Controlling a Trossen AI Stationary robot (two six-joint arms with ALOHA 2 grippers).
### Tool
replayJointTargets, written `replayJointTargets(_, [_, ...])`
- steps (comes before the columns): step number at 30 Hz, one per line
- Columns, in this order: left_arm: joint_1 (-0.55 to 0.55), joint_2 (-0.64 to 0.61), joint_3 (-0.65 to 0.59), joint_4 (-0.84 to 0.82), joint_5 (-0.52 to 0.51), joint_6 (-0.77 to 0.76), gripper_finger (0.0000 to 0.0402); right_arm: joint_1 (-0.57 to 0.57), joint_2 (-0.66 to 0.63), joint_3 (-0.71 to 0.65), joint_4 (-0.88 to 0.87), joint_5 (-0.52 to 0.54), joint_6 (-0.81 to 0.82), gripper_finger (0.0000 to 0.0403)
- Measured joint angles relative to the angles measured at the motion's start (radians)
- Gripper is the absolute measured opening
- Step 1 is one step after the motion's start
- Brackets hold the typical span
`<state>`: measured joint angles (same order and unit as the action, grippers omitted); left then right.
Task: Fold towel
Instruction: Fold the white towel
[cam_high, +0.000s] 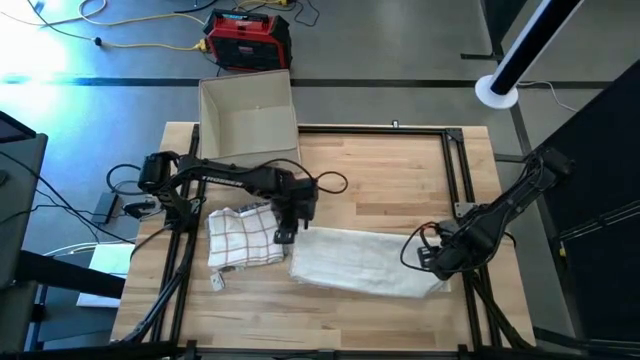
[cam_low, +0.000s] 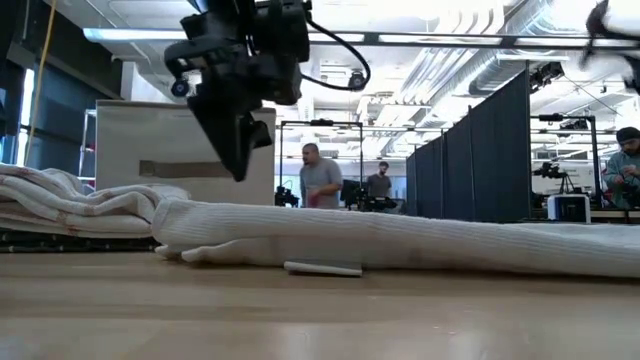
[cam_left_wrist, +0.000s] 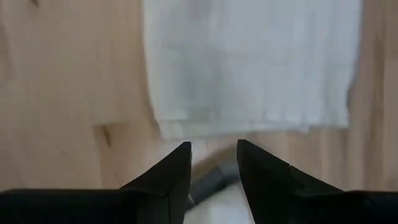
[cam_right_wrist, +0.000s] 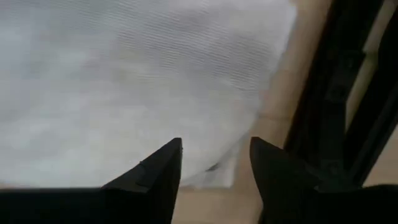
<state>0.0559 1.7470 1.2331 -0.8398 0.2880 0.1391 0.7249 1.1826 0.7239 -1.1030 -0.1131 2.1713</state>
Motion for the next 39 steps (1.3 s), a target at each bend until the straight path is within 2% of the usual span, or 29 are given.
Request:
replayJointTargets(4, [-0.012, 0.0, 0.0, -0.059, 0.033, 0.058, 0.0121, 0.003, 0.0, -0.083, 0.073, -0.083, 0.054, 0.0192])
replayJointTargets(8, [-0.034, -0.001, -0.01, -0.056, 0.034, 0.091, 0.0121, 0.002, 0.0, -0.135, 0.115, -0.044, 0.09, 0.0192])
replayJointTargets(11, [-0.045, 0.003, -0.01, -0.055, 0.035, 0.12, 0.0121, -0.008, 0.0, -0.194, 0.164, -0.061, 0.107, 0.0192])
replayJointTargets(16, [-0.046, 0.014, -0.01, -0.037, 0.035, 0.151, 0.0121, -0.038, -0.007, -0.3, 0.356, -0.067, 0.109, 0.0187])
replayJointTargets(19, [-0.046, 0.014, -0.011, -0.024, 0.035, 0.152, 0.0121, -0.053, -0.009, -0.315, 0.39, -0.072, 0.091, 0.0146])
replayJointTargets(23, [-0.046, 0.014, -0.047, 0.011, 0.033, 0.139, 0.0121, -0.048, -0.017, -0.301, 0.367, -0.047, 0.065, 0.0031])
replayJointTargets(24, [-0.046, 0.014, -0.068, 0.031, 0.033, 0.131, 0.0121, -0.044, -0.02, -0.289, 0.337, -0.044, 0.058, 0.0018])
replayJointTargets(28, [-0.045, 0.014, -0.172, 0.136, 0.044, 0.123, 0.0121, -0.043, -0.039, -0.178, 0.125, 0.007, 0.071, 0.0013])
replayJointTargets(33, [-0.035, 0.014, -0.306, 0.445, 0.046, 0.032, 0.0121, -0.055, -0.053, 0.053, -0.143, 0.063, 0.037, 0.0009])
replayJointTargets(36, [-0.028, 0.017, -0.357, 0.6, 0.052, -0.035, 0.0121, -0.063, -0.039, 0.189, -0.197, 0.11, 0.028, 0.0009])
replayJointTargets(39, [-0.019, 0.028, -0.374, 0.673, 0.04, -0.08, 0.0121, -0.095, -0.004, 0.303, -0.186, 0.221, 0.014, 0.0009])
